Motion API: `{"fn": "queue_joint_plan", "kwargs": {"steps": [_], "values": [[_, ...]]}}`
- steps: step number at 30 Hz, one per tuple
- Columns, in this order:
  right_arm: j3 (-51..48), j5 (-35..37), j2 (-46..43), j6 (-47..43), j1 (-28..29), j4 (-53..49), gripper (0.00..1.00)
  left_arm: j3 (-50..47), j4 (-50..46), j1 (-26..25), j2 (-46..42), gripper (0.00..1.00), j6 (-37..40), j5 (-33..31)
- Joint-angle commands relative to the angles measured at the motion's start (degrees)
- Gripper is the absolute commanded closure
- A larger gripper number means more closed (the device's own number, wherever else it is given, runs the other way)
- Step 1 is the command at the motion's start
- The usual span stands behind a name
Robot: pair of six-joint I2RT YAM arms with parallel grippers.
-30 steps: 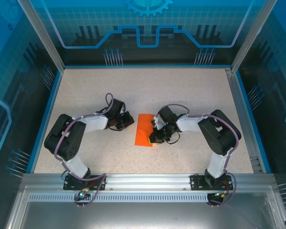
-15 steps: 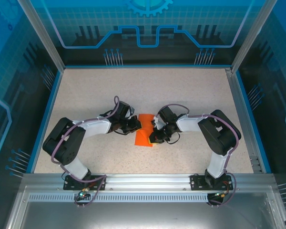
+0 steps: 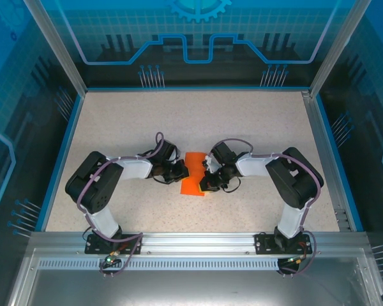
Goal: Fold a paper plane with a square sheet of paper (pick it up from the middle)
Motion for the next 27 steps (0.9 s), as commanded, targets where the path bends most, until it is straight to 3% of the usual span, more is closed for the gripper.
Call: {"fn": "queue_joint_plan", "kwargs": {"steps": [1, 10, 20, 27], "values": [[-0.18, 4.90, -2.58, -0.21, 0.83, -6.98, 0.98, 1.08, -4.02, 0.04, 2.76, 0.96, 1.64, -4.09], [5.86, 1.28, -3.37, 0.92, 2.05, -4.61, 0.96, 0.76, -3.85, 0.01, 3.19, 0.97, 1.26, -4.08], [12.61, 3.00, 5.05, 1.73, 3.39, -5.21, 0.97, 0.61, -3.89, -0.09, 2.68, 0.97, 1.14, -3.83], [11.89, 5.56, 9.80, 1.56, 3.56, -6.57, 0.98, 0.61, -3.56, -0.07, 2.79, 0.97, 1.09, -3.66]]}}
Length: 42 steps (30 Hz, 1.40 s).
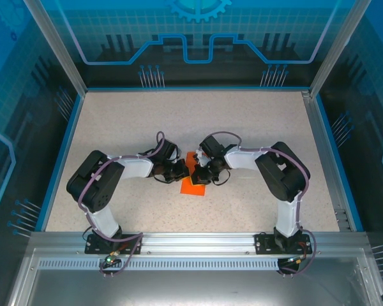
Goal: Fold a paper plane with a square sheet of paper (pick it up from the middle)
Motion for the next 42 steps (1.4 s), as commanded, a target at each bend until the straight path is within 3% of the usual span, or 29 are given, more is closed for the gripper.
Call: {"fn": "queue_joint_plan", "kwargs": {"steps": [1, 12, 19, 27, 36, 42], "values": [[-0.11, 2.95, 2.58, 0.26, 1.05, -3.22, 0.99, -0.20, -3.22, -0.09, 2.18, 0.97, 0.84, -3.70], [-1.18, 0.57, -3.99, 0.00, 1.19, -4.30, 0.99, 0.14, -4.12, -0.04, 2.06, 0.97, 0.86, -4.02], [-5.32, 0.85, 0.00, 0.77, 0.67, -1.84, 0.99, 0.08, -4.22, 0.00, 2.28, 0.98, 0.94, -4.31], [-7.03, -0.12, -8.10, 0.16, 0.78, -3.06, 0.98, 0.40, -4.99, -0.09, 2.22, 0.98, 1.03, -4.66], [-13.30, 0.12, -4.21, 0.63, 0.52, 0.09, 1.00, 0.69, -5.36, -0.06, 2.23, 0.98, 1.16, -4.79], [-14.19, -1.04, -11.41, 0.44, 0.52, -0.42, 0.98, 0.70, -5.52, -0.09, 2.20, 0.98, 1.21, -4.80]]}}
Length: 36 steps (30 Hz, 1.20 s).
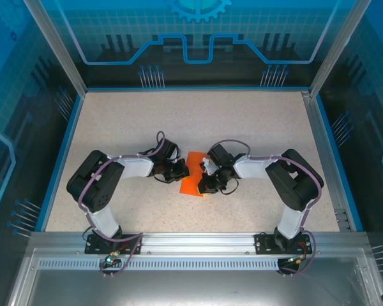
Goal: Fold a paper plane with a square sheet of paper (pick it up from the middle)
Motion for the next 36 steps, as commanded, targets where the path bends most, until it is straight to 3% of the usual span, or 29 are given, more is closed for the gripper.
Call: {"fn": "queue_joint_plan", "kwargs": {"steps": [1, 8, 19, 30, 36], "values": [[-2.29, 0.07, -2.88, 0.13, 0.41, -3.63, 0.97, -0.26, -4.03, -0.01, 2.02, 0.98, 1.11, -4.45], [-2.96, 1.05, 3.70, 0.05, 0.48, -2.94, 0.99, 0.06, -4.17, 0.02, 1.81, 0.98, 0.93, -4.10], [1.68, 0.44, -5.19, -0.18, 0.31, -4.46, 0.98, 0.42, -4.76, -0.03, 1.32, 0.98, 1.07, -4.19], [-0.43, 0.11, 2.85, 0.21, 0.55, -1.53, 0.99, 0.81, -4.83, -0.03, 0.89, 0.97, 0.85, -3.83], [-2.84, 1.41, 3.97, 0.55, 0.45, -0.99, 1.00, 2.00, -5.20, -0.37, -2.71, 0.89, 1.77, -0.70]]}}
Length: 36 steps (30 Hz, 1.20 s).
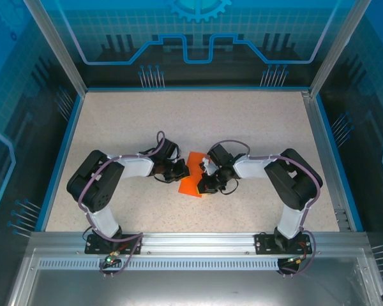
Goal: Fold a paper plane with a square sheet of paper (pick it up from the middle)
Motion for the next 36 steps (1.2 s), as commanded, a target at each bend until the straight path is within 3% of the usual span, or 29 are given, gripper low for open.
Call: {"fn": "queue_joint_plan", "kwargs": {"steps": [1, 4, 10, 21, 27, 36], "values": [[-2.89, 2.99, 2.70, 0.70, 0.56, -2.71, 1.00, 1.53, -3.86, -0.23, -3.67, 0.87, 1.55, -0.03], [-2.53, 3.03, 2.78, 0.94, 0.56, -2.71, 1.00, 1.54, -4.41, -0.39, -7.00, 0.87, 1.29, 0.92], [-1.66, 3.35, 3.01, 0.77, 0.57, -3.65, 1.00, -0.05, -3.38, -2.10, -9.63, 0.95, -1.01, 3.18], [-1.79, 3.51, 3.00, 0.90, 0.56, -3.58, 1.00, -2.53, 3.68, -5.33, -1.74, 0.97, -4.47, 3.32], [-1.83, 4.30, 3.14, 0.68, 0.57, -4.42, 1.00, -3.85, 3.69, -5.30, 0.36, 0.98, -4.05, 0.52], [-2.15, 5.09, 3.79, 0.28, 0.56, -5.31, 1.00, -2.34, -2.33, -4.54, -0.53, 0.98, -2.42, -8.84]]}}
